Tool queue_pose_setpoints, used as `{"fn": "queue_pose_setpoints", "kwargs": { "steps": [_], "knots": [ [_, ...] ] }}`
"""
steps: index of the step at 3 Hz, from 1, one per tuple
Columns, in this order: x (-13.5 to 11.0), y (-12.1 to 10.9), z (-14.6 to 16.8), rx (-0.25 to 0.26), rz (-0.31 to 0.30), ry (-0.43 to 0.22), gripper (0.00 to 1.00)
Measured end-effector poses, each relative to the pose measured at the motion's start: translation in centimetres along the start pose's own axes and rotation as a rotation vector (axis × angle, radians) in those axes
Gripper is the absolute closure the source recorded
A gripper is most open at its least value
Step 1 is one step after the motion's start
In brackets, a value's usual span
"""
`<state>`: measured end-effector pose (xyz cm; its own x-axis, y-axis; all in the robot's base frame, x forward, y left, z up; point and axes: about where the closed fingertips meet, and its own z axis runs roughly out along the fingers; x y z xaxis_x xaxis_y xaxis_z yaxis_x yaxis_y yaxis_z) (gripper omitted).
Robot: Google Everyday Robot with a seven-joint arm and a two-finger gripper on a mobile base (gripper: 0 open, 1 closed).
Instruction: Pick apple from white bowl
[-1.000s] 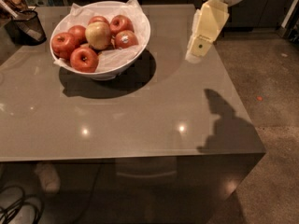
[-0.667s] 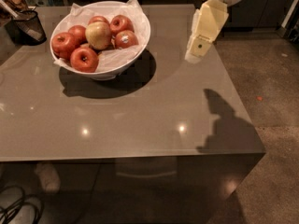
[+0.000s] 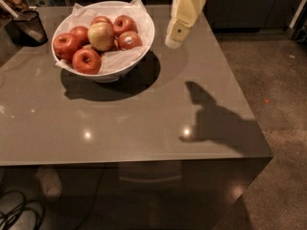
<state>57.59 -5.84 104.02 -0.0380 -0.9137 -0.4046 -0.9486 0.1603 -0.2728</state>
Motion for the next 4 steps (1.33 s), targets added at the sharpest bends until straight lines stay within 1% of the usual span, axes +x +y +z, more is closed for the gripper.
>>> {"fn": "queue_pose_setpoints", "kwargs": {
  "steps": [1,2,3,4],
  "knots": [
    [-3.4,-2.0,2.3,-0.044,-0.019,-0.036,0.02],
    [-3.8,-2.4,2.5,-0.029,-0.020,-0.049,0.00],
    [-4.0,-2.7,2.9,-0.022,-0.003,-0.081,0.00],
    [-5.3,-3.8,5.3,-0.044,0.039,-0.095,0.07]
  ]
}}
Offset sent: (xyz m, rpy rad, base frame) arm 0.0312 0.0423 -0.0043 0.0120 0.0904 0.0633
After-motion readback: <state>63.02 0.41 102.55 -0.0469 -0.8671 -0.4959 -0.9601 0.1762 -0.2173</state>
